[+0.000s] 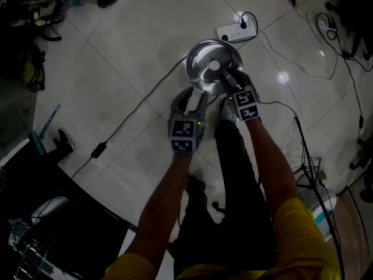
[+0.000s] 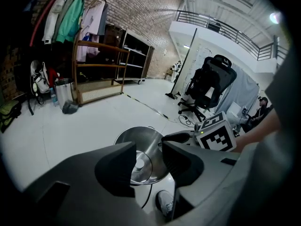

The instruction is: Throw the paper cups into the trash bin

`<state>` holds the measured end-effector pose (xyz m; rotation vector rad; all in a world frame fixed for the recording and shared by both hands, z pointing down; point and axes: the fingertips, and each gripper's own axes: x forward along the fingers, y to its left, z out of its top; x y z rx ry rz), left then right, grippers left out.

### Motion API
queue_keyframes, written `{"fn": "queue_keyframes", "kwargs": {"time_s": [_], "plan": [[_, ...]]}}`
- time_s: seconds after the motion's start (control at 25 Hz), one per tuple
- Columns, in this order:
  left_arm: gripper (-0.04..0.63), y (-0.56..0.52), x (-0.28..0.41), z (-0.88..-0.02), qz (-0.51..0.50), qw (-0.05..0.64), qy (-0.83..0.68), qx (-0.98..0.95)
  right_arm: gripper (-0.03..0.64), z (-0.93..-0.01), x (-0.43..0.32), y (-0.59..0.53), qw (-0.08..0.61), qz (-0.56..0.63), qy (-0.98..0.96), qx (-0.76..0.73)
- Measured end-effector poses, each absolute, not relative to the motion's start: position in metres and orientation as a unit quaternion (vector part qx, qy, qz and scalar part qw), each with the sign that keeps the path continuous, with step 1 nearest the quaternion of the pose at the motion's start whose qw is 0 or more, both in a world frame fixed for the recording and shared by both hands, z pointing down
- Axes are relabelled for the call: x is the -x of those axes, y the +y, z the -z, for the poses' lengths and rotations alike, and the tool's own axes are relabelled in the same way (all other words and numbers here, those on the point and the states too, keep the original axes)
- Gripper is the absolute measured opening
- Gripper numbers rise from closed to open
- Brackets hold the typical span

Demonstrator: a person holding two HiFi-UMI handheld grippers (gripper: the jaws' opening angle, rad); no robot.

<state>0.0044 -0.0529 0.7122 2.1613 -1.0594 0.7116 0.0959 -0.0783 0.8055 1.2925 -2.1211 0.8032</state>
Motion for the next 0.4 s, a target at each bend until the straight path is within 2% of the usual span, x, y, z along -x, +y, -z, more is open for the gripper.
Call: {"fn": "queue_keyframes", "kwargs": {"time_s": [0.4], "plan": [[0.175,-0.036,-0.007,-0.722,-0.284,0.315,-0.397,-0.814,0.135,-0.799,-0.108,-0.065,0.257,-0.298,-0.772,-0.499]]}}
